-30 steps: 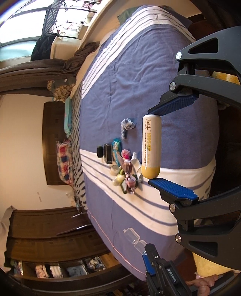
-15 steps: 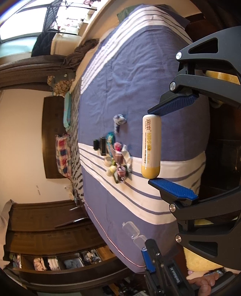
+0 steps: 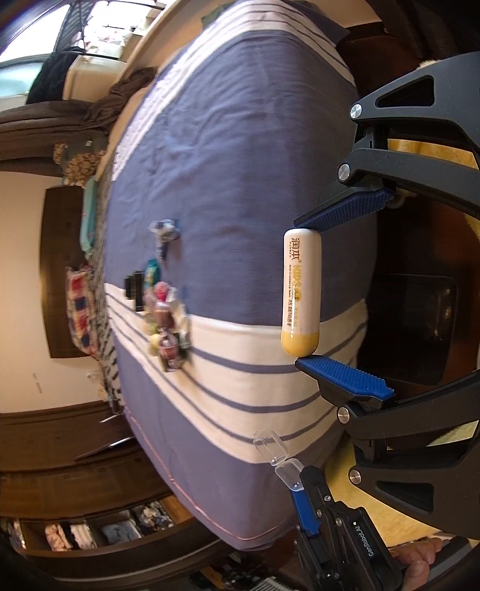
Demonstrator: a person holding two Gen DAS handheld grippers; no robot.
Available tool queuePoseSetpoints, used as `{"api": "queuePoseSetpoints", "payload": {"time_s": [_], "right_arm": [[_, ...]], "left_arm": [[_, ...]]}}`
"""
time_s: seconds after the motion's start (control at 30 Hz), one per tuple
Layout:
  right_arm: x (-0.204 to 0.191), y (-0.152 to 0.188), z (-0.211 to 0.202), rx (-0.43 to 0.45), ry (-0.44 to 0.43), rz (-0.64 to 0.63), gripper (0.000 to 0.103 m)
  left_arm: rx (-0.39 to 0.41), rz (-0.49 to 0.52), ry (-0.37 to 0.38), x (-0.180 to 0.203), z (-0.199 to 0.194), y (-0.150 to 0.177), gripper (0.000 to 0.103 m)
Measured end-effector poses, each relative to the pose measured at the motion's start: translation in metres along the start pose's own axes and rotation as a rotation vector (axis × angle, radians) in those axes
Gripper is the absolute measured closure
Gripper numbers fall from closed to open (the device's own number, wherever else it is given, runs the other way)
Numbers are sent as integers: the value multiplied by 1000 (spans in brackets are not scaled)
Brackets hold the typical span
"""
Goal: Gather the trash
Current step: 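Carry the tube and box down over the black bin beside the bed with both grippers, then open both grippers to drop the tube and box into the bin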
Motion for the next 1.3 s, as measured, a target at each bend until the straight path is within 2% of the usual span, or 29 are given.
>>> {"api": "queuePoseSetpoints", "payload": {"time_s": [0.27, 0.47, 0.7, 0.8, 1.07, 1.2, 1.27, 1.3], "right_arm": [[-7, 37, 37, -118, -29, 11, 34], [-15, 71, 73, -236, -67, 18, 34], [-32, 118, 115, -381, -121, 30, 34], [-38, 129, 126, -417, -140, 33, 34], [-48, 137, 147, -474, -164, 44, 33], [-41, 136, 149, -474, -162, 53, 32], [-41, 133, 148, -468, -157, 56, 24], [-40, 131, 146, -463, -153, 56, 23]], "left_arm": [[-108, -9, 7, -7, 36, 30, 71], [-236, -10, 30, -7, 75, 64, 71], [-381, -3, 23, -9, 119, 105, 71], [-428, -2, 28, -8, 132, 119, 71], [-489, -11, 45, -9, 147, 129, 70], [-491, -21, 32, -12, 151, 130, 58], [-484, -20, 23, -14, 151, 126, 55], [-476, -21, 19, -16, 149, 124, 52]]}}
Point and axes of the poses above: each gripper's, at about its wrist camera, not at the fingertips, and z roughly the way its jaws point, x to its right, y to its underside, the point moved 10 cm from there along z, roughly the way its jaws point, and after that the axes turned 10 degrees about -z, right-handed, at the moved point
